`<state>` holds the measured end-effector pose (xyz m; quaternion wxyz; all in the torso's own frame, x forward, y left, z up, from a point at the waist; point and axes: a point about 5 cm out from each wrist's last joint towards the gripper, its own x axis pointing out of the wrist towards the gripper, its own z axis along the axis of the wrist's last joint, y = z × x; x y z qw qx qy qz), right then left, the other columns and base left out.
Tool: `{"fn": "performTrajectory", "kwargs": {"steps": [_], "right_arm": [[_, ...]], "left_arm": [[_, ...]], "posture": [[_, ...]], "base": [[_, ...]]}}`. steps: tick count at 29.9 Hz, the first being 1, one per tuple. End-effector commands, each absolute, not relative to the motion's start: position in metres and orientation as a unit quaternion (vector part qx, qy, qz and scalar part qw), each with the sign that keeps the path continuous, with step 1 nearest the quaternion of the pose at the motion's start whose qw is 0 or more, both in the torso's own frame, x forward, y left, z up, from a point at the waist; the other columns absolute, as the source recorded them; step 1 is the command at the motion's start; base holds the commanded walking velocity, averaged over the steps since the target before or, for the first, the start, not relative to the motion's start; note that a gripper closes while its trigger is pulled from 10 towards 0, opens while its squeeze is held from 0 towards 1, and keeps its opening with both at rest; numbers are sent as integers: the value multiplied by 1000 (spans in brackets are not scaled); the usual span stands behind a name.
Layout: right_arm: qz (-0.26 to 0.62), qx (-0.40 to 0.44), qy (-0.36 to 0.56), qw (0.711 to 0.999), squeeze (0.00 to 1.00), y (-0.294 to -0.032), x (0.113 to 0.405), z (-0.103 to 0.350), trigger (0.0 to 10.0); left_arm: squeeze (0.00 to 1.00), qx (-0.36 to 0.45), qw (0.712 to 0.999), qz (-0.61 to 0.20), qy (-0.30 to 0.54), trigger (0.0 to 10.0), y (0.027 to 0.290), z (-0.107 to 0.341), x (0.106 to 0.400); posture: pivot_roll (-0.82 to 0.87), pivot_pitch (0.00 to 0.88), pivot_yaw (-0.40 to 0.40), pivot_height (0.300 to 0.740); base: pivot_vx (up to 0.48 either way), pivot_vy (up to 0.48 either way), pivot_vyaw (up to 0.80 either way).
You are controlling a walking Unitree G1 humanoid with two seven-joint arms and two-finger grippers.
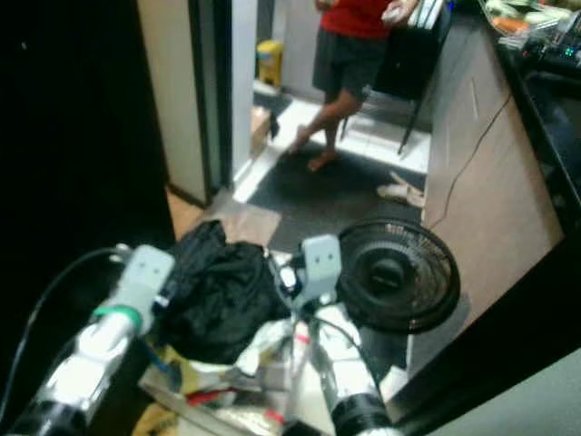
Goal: Clothes washing
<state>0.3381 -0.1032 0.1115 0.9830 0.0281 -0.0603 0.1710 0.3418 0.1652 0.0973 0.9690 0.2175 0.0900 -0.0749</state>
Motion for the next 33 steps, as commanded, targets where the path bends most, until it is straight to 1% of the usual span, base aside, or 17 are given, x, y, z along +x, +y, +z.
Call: {"fn": "performTrajectory", "kwargs": {"steps": [1, 5, 9, 12, 13, 14, 18, 19, 20, 25, 27, 28, 29, 30, 31, 32, 33], "right_arm": [[167, 23, -58, 984, 0, -108, 337, 111, 10000], [162, 22, -59, 985, 0, -111, 338, 112, 10000], [156, 23, -57, 986, 0, -115, 338, 111, 10000], [132, 17, -52, 990, 0, -129, 341, 110, 10000], [132, 17, -52, 990, 0, -129, 341, 110, 10000], [125, 15, -54, 991, 0, -134, 342, 112, 10000], [116, 12, -58, 991, 0, -139, 343, 115, 10000], [116, 12, -58, 991, 0, -139, 343, 115, 10000], [113, 11, -59, 992, 0, -141, 343, 115, 10000], [115, 7, -60, 991, 0, -139, 343, 115, 10000], [130, 9, -63, 989, 0, -131, 346, 118, 10000], [138, 12, -63, 988, 0, -127, 347, 119, 10000], [143, 14, -63, 988, 0, -124, 348, 120, 10000], [151, 18, -62, 986, 0, -121, 349, 121, 10000], [159, 22, -60, 985, 86, -117, 350, 121, 10000], [164, 26, -59, 984, 86, -115, 350, 121, 10000], [171, 30, -56, 983, 1000, -112, 351, 121, 10000]], "left_arm": [[0, 211, 966, -87, 122, 10000, 169, 87, 338], [0, 181, 968, -121, 124, 10000, 170, 88, 336], [0, 177, 966, -141, 123, 10000, 165, 90, 336], [0, 163, 964, -169, 126, 10000, 145, 95, 350], [0, 163, 964, -169, 126, 10000, 145, 95, 350], [0, 162, 964, -175, 115, 10000, 135, 101, 357], [0, 163, 966, -180, 87, 10000, 117, 116, 369], [0, 163, 966, -180, 87, 10000, 117, 116, 369], [1000, 164, 967, -178, 75, 10000, 111, 124, 374], [1000, 168, 968, -172, 70, 10000, 112, 131, 378], [1000, 170, 971, -153, 73, 10000, 125, 130, 378], [169, 169, 972, -144, 73, 10000, 131, 129, 377], [169, 168, 973, -138, 73, 10000, 134, 129, 377], [0, 160, 976, -132, 73, 10000, 139, 129, 377], [0, 155, 977, -127, 71, 10000, 142, 129, 376], [0, 152, 978, -124, 70, 10000, 145, 130, 375], [0, 147, 980, -118, 67, 10000, 149, 130, 374]], "posture": [[42, 145, -10, 731], [38, 148, -5, 731], [36, 151, -3, 731], [37, 159, 1, 731], [37, 159, 1, 731], [25, 167, 11, 731], [4, 165, 18, 731], [4, 165, 18, 731], [-6, 165, 23, 731], [-14, 168, 34, 731], [-2, 162, 34, 731], [-2, 162, 34, 731], [-2, 162, 34, 731], [16, 156, 26, 731], [20, 156, 25, 731], [20, 156, 25, 731], [37, 153, 16, 731]], "base": [[0, 0, 0], [0, 0, 0], [0, 0, 0], [0, 0, 0], [0, 0, 0], [0, 0, 0], [0, 0, 0], [0, 0, 0], [0, 0, 0], [0, 0, 0], [0, 0, 0], [0, 0, 0], [0, 0, 0], [0, 0, 0], [0, 0, 0], [0, 0, 0], [0, 0, 0]]}}
